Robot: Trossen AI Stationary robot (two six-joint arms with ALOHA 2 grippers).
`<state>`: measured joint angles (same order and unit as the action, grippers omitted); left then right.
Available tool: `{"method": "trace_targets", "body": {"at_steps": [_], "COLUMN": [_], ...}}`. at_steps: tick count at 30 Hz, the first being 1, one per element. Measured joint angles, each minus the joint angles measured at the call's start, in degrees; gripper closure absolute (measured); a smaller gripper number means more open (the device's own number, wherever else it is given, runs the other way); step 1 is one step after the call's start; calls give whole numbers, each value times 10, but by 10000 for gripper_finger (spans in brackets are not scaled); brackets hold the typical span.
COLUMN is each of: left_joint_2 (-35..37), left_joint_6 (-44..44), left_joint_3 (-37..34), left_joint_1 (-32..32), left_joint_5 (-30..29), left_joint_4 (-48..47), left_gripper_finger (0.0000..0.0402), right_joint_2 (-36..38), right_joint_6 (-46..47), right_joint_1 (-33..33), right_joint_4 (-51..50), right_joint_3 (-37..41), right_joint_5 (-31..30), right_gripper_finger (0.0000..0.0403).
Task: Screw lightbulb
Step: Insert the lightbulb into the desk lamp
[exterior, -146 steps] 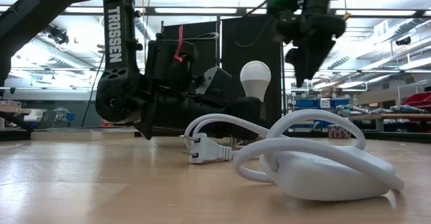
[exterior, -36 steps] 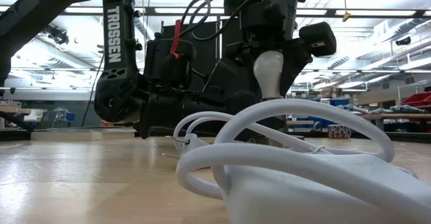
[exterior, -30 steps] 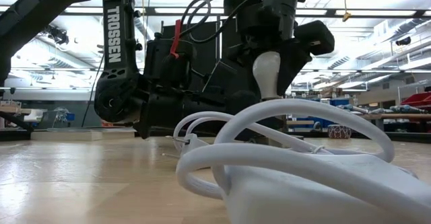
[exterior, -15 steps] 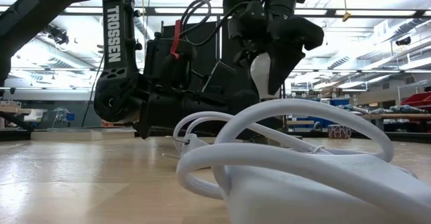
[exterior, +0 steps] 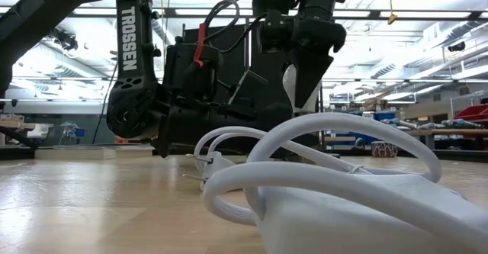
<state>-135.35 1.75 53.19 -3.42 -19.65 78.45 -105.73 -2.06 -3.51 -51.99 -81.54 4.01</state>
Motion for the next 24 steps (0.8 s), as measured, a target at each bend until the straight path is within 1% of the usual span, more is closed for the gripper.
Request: {"method": "trace_targets", "body": {"at_steps": [5,12,20,24], "left_joint_2": [0,0,0,0], "left_joint_6": [1,0,1,0], "left_joint_3": [0,0,0,0], "left_joint_1": [0,0,0,0], "left_joint_5": [0,-14,-20,-27], "left_joint_4": [0,0,0,0], "left_gripper_finger": [204,204,204,204], "right_joint_2": [0,0,0,0], "right_joint_6": [62,173,292,328], "right_joint_1": [-1,-11,-19,-22], "right_joint_4": [0,2,3,3], "right_joint_3": [0,0,0,0], "right_joint_5": [-3,0,3,2], "right_gripper_finger": [150,133,148,138]}}
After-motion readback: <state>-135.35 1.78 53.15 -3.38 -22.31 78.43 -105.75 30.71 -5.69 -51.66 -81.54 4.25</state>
